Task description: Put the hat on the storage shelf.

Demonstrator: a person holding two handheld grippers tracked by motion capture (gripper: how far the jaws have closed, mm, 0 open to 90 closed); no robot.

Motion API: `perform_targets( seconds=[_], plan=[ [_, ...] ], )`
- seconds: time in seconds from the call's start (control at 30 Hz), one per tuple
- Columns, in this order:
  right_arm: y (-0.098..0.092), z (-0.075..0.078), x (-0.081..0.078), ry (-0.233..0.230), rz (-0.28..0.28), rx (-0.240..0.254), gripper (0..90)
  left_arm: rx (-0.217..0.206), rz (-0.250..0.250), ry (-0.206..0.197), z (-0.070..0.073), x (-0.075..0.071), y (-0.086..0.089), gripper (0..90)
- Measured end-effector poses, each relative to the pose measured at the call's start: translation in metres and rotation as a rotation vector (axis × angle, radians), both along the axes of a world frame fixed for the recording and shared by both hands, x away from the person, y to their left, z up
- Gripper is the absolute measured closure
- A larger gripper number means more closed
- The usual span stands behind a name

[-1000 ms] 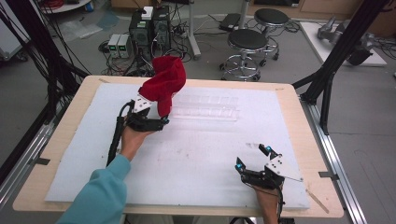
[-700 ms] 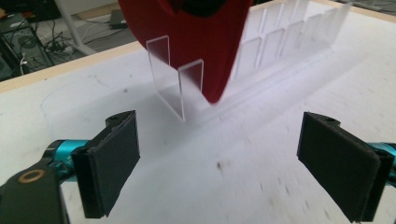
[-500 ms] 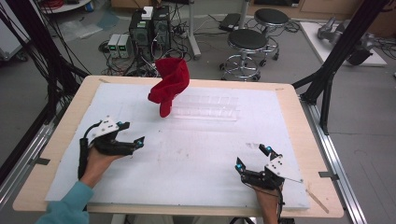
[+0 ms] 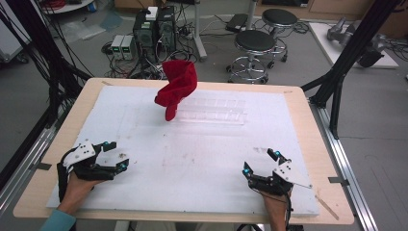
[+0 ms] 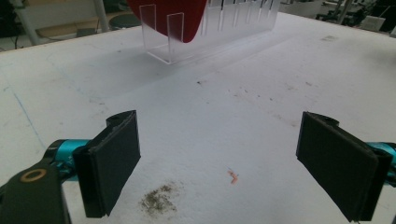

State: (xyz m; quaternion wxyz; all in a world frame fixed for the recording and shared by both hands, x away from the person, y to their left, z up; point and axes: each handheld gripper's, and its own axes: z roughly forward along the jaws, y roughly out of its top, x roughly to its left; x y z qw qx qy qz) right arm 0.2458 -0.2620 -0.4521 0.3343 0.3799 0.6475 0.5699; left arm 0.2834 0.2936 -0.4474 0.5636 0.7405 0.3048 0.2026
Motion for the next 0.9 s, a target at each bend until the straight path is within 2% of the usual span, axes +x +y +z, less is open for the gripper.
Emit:
perform_targets(
  seconds=[0.13, 0.33, 0.47, 0.63, 0.9],
  plan=[
    [0.000, 0.000, -0.001, -0.001, -0.004, 0.002, 2.7, -0.021, 0.003, -0.035, 0.000, -0.003, 0.002, 13.9],
    [0.000, 0.000, -0.001, -0.009, -0.005, 0.008, 2.7, -0.046, 0.033, -0.049, -0.002, -0.005, 0.004, 13.9],
    [-0.001, -0.001, -0.002, -0.016, -0.006, 0.007, 2.7, -0.069, 0.056, -0.115, -0.003, -0.012, 0.006, 14.8],
    [0.000, -0.001, -0.002, -0.017, -0.009, 0.008, 2.7, -0.081, 0.081, -0.158, -0.004, -0.016, 0.007, 14.8],
    [0.000, -0.001, -0.003, -0.026, -0.013, 0.004, 2.7, -0.105, 0.094, -0.173, -0.005, -0.018, 0.009, 15.6]
  ],
)
